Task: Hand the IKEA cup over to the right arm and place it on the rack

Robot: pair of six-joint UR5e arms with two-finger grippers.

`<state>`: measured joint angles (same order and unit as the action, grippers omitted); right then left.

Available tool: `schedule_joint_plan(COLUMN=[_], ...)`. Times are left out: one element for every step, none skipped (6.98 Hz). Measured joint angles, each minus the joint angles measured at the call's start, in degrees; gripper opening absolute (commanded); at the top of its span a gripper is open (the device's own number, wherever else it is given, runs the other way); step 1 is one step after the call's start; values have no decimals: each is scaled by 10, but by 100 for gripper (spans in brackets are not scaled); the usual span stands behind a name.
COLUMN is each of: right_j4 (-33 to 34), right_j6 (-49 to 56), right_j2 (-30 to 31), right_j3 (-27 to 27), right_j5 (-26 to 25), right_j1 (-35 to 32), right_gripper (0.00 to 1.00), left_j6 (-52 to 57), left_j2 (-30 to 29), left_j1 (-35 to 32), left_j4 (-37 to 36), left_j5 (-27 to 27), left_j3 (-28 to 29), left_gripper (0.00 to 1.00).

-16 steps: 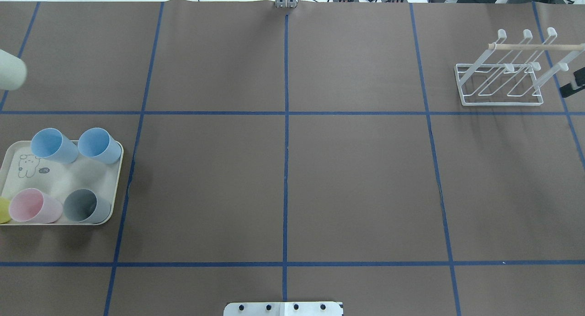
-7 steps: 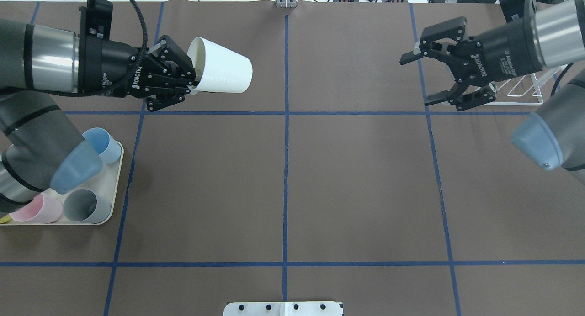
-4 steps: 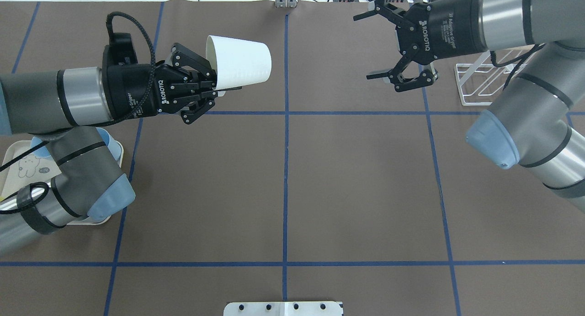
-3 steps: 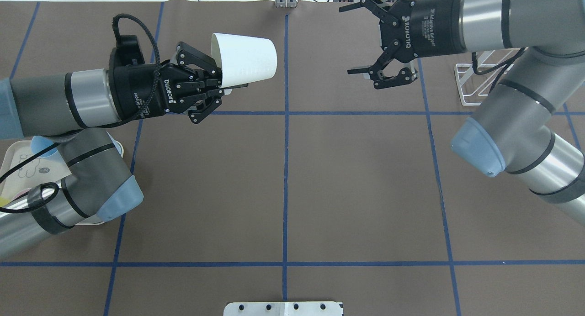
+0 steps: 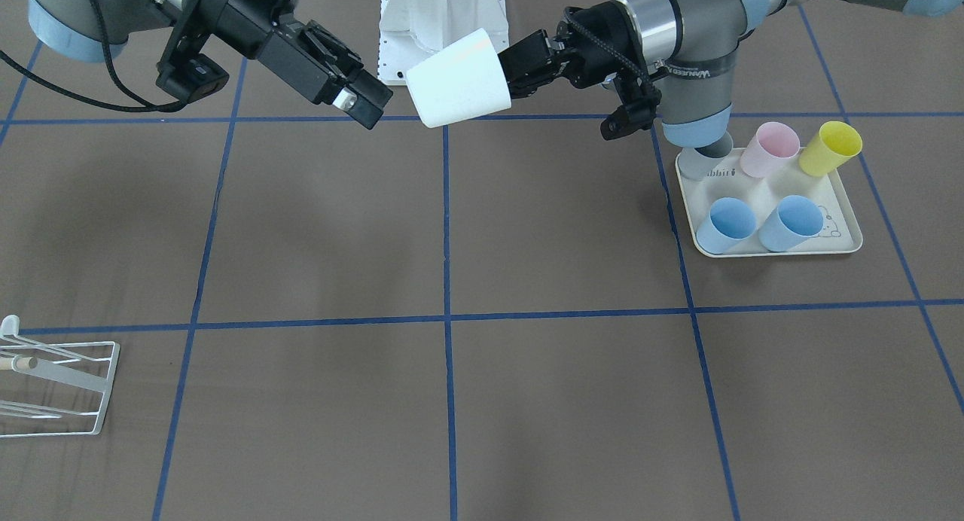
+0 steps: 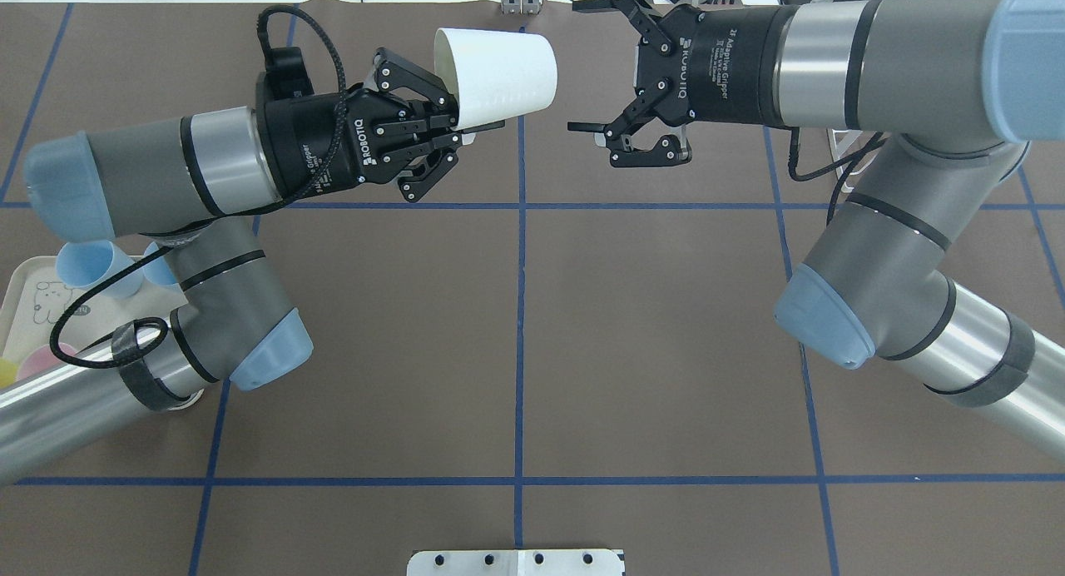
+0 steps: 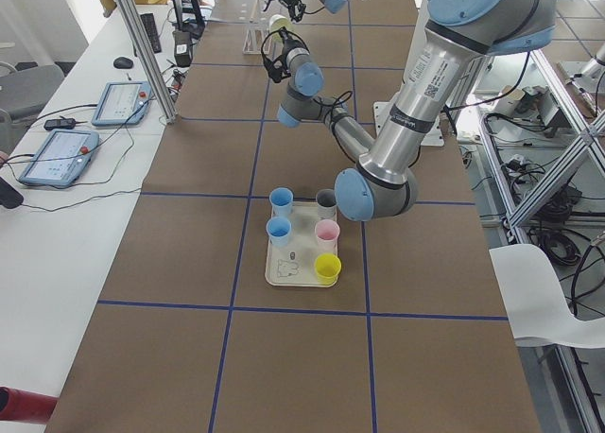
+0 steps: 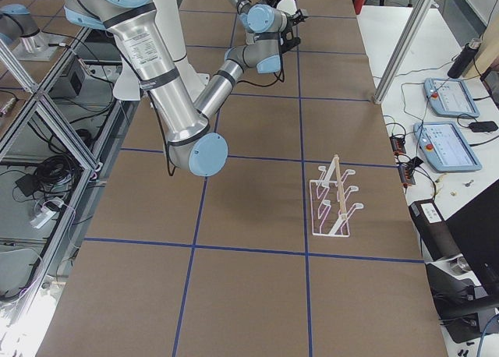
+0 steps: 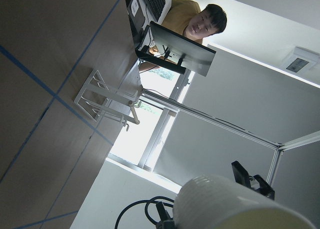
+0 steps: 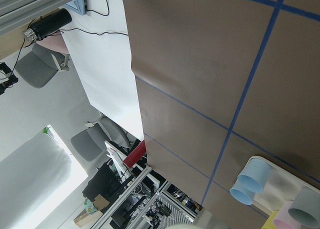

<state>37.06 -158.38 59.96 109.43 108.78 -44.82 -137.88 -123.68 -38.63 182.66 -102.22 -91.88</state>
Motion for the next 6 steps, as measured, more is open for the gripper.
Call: schedule_joint_plan(right_j4=[-10,-13,-14,-14,-15,-15], right_j6=[-8,-10,-11,-12,-12,-12], right_j2=[0,-1,-2,-2,-3,-3], right_j3=[-2,-3,-3,-3,-3,-4], right_j5=[-7,-9,-10,-10,-10,-10], right_j1=[5,7,8,8,8,8], right_gripper=[99,99,99,99,90,65], left_j6=[0,0,1,1,1,2], left_j2=[-10,-21,-29,-31,-32,-33], left_j1=[3,6,10,13,15,17], left_j4=[0,0,-1,-1,-1,-1], left_j5=[2,3,3,4,4,4], left_j3=[9,18,23,25,26,26], left_gripper=[0,0,0,0,0,0])
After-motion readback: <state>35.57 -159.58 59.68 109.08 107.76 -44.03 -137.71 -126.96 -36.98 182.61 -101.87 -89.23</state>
